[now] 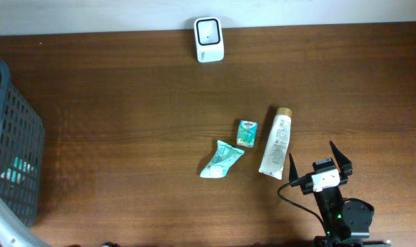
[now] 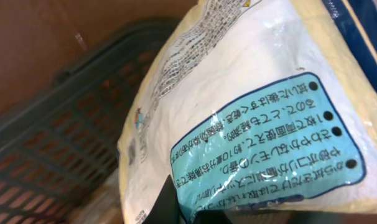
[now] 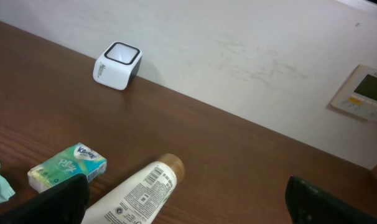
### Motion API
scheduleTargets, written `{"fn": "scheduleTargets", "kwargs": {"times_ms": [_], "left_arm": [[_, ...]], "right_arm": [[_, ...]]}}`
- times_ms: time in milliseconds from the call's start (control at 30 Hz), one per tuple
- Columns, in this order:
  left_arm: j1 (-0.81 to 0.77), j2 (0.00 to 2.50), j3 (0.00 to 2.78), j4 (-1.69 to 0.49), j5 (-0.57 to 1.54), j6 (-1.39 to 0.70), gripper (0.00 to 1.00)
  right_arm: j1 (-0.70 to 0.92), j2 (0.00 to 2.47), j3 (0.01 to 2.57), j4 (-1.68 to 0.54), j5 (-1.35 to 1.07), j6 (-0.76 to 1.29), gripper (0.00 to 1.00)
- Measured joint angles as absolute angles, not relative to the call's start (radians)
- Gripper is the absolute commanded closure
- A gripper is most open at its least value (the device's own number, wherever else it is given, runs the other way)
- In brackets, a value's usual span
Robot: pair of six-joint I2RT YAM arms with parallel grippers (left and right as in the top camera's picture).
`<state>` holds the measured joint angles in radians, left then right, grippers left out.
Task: Scan the item barcode
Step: 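Place the white wipes pack on the table left of the tissues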
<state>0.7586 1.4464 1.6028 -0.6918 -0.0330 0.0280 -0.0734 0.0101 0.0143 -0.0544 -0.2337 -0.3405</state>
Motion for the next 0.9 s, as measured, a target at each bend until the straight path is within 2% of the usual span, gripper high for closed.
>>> {"fn": "scheduleTargets", "kwargs": {"times_ms": [100,267,467,600,733,767,800,833,900], "left_arm": [[0.723,1.355,1.603,-0.699,0.081,-0.022,1.0],[0.472,1.253,1.606,-0.871,0.165,-0.051,1.0],[0.192,1.31,1.587,-1.114,0.169,-0.054,1.0],[0.041,1.396,1.426,-1.074,0.159,-0.046,1.0],[-0.126,1.526,1.245,-0.941,0.107,-0.046,0.98],[-0.168,1.549,1.227,-0.884,0.083,-0.045,0.89],[-0.201,1.571,1.225,-0.858,0.068,-0.045,0.59],[-0.254,1.613,1.225,-0.825,0.05,-0.041,0.36],[-0.322,1.681,1.219,-0.804,0.025,-0.034,0.01]], "right_arm": [[-0.073,0.01,0.014,-0.054,-0.233,-0.34,0.01],[-0.073,0.01,0.015,-0.054,-0.233,-0.341,0.01],[-0.073,0.01,0.014,-0.054,-0.234,-0.34,0.01],[-0.073,0.01,0.014,-0.054,-0.233,-0.34,0.01],[-0.073,0.01,0.014,-0.054,-0.234,-0.341,0.01],[-0.073,0.01,0.014,-0.054,-0.234,-0.341,0.01],[-0.073,0.01,0.014,-0.054,-0.234,-0.341,0.01],[-0.073,0.01,0.014,-0.054,-0.233,-0.341,0.01],[-0.073,0.01,0.014,-0.054,-0.234,-0.341,0.01]]}}
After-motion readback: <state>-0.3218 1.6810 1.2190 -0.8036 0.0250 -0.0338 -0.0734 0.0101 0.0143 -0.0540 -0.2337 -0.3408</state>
